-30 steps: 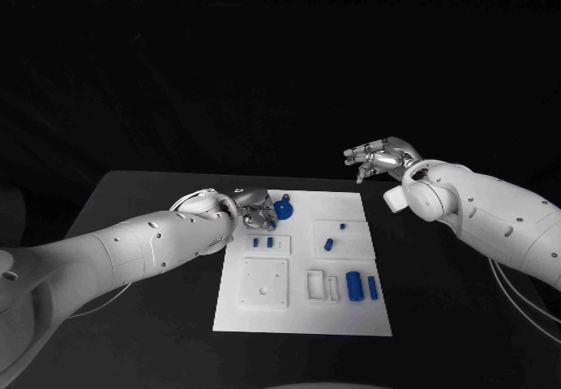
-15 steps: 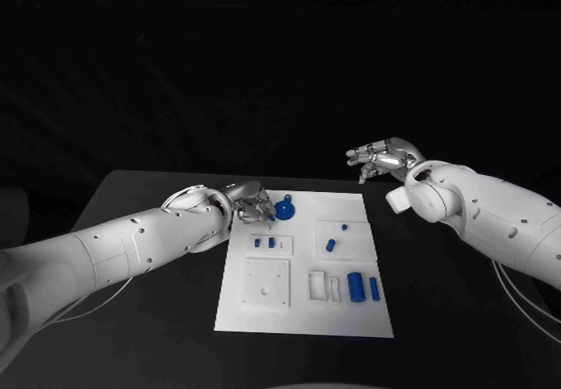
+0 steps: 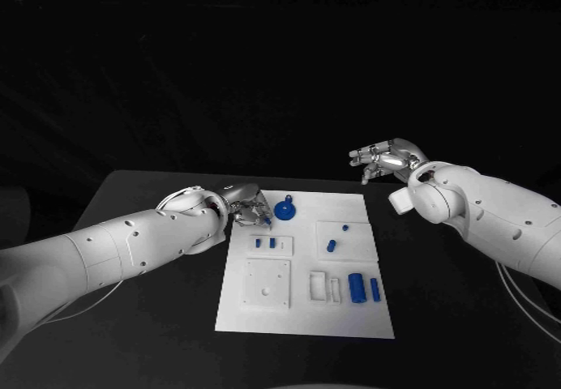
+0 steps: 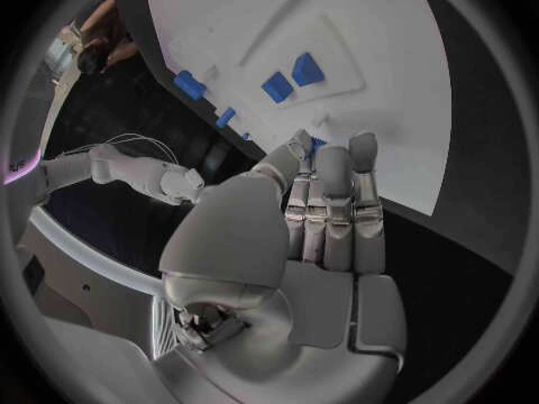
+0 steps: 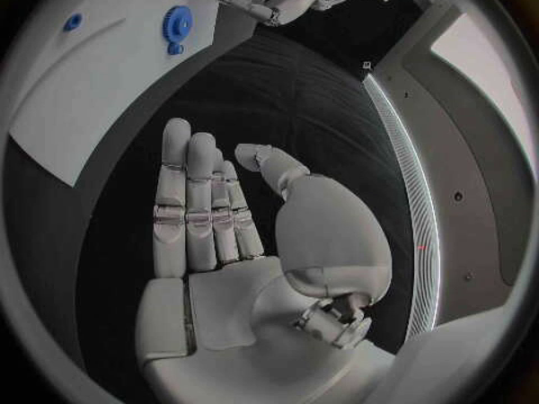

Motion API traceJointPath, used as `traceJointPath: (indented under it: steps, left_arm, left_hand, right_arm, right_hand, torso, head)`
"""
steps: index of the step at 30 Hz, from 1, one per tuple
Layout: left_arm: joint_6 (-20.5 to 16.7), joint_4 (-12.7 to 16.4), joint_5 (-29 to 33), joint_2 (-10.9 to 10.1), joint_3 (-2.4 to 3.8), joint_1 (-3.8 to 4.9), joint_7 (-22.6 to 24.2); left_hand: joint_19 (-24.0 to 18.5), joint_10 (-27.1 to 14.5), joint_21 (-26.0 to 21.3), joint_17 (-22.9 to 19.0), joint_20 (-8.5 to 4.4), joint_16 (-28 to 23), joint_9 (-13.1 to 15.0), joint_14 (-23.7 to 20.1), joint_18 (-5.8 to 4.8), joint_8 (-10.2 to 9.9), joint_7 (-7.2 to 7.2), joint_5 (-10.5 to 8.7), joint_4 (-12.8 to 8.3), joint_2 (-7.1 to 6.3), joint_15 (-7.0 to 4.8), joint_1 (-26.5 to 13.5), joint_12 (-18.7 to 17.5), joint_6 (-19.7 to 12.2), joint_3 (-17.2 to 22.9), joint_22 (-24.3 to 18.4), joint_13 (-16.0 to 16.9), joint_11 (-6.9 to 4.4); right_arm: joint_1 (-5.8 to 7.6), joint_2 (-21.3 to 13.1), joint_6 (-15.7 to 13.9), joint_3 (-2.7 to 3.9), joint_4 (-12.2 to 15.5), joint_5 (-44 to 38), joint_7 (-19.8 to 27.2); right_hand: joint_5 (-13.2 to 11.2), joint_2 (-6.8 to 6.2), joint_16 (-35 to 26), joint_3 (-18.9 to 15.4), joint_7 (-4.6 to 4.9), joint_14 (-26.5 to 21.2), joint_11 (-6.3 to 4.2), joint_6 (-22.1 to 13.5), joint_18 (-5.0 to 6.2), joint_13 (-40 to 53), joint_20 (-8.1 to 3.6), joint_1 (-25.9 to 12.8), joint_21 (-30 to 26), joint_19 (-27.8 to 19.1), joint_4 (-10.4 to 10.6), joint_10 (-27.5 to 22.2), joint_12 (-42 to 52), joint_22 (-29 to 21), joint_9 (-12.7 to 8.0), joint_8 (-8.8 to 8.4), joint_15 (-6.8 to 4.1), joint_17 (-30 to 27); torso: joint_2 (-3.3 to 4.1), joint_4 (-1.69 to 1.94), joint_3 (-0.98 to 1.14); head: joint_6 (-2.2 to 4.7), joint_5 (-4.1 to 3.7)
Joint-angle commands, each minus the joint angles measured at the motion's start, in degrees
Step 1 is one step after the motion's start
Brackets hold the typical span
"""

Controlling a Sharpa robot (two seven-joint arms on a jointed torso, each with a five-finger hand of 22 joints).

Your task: Assemble the parts on the task board

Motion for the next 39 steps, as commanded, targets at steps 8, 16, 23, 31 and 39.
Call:
traceJointPath:
  steps: [8,16,23,31,39]
  left_arm:
    - [0.4,-0.4,-4.2,0.9,-0.07,0.01,0.8]
    - [1.6,-0.9,-4.8,1.4,-0.17,-0.04,0.1]
    - [3.0,-1.0,-4.9,1.5,-0.23,-0.07,-0.4]
    - [4.4,-1.3,-4.3,1.9,-0.24,-0.09,-0.7]
    - [4.3,-2.2,-4.1,2.0,-0.24,-0.1,-0.6]
  left_hand:
    - [-0.2,0.0,0.6,0.1,0.2,-0.2,0.1,0.3,0.83,0.2,0.15,-0.32,-0.2,0.01,0.05,0.4,0.1,0.0,0.1,1.2,0.0,0.19]
    - [-0.3,-0.1,0.7,0.1,0.21,-0.3,0.1,0.2,0.85,0.2,0.17,-0.4,-0.2,0.04,0.06,0.5,0.1,-0.1,0.1,1.2,0.0,0.23]
    - [-0.4,-0.2,0.8,0.2,0.23,-0.3,0.1,0.2,0.86,0.2,0.19,-0.5,-0.1,0.15,0.06,0.5,0.1,-0.1,0.1,1.2,0.0,0.25]
    - [-0.5,-0.3,0.9,0.2,0.23,-0.3,0.1,0.1,0.84,0.2,0.19,-0.71,0.0,0.24,0.04,0.5,0.1,-0.2,0.1,1.1,0.0,0.27]
    - [-0.5,-0.3,0.9,0.2,0.2,-0.3,0.1,0.1,0.81,0.2,0.17,-0.71,0.0,0.31,0.03,0.6,0.1,-0.1,0.0,1.1,0.0,0.24]
  right_arm:
    - [-0.02,0.0,0.3,0.03,0.1,0.2,0.6]
    - [-0.02,0.0,0.4,0.03,0.1,0.2,0.6]
    - [-0.03,-0.1,0.4,0.03,0.1,0.3,0.6]
    - [-0.04,0.0,0.4,0.03,0.0,0.5,0.6]
    - [-0.04,0.1,0.4,0.03,0.1,0.5,0.5]
  right_hand:
    - [-0.1,0.14,0.4,0.5,0.07,-0.5,-0.04,0.4,0.66,-0.1,0.09,0.2,-0.1,-0.4,0.0,-0.4,0.0,0.1,0.0,0.09,0.01,0.0]
    - [-0.1,0.14,0.4,0.5,0.07,-0.5,-0.04,0.4,0.66,-0.1,0.09,0.2,-0.1,-0.4,0.0,-0.4,0.0,0.1,0.0,0.09,0.01,0.0]
    - [-0.1,0.14,0.4,0.5,0.07,-0.5,-0.04,0.4,0.66,-0.1,0.09,0.2,-0.1,-0.4,0.0,-0.4,0.0,0.1,0.0,0.09,0.01,0.0]
    - [-0.1,0.14,0.4,0.5,0.07,-0.5,-0.04,0.4,0.66,-0.1,0.09,0.2,-0.1,-0.4,0.0,-0.4,0.0,0.1,0.0,0.09,0.01,0.0]
    - [-0.1,0.12,0.4,0.6,0.08,-0.6,-0.02,0.4,0.67,-0.1,0.1,0.2,-0.1,-0.4,-0.1,-0.5,0.0,0.4,0.0,0.09,0.02,-0.1]
  torso:
    - [-0.03,-0.04,0.05]
    - [0.01,-0.05,0.03]
    - [-0.02,0.02,-0.01]
    - [-0.04,0.02,-0.02]
    - [-0.02,-0.01,0.02]
  head:
    - [-0.07,0.04]
    - [-0.12,-0.02]
    - [-0.2,-0.17]
    - [-0.3,-0.23]
    - [-0.29,-0.36]
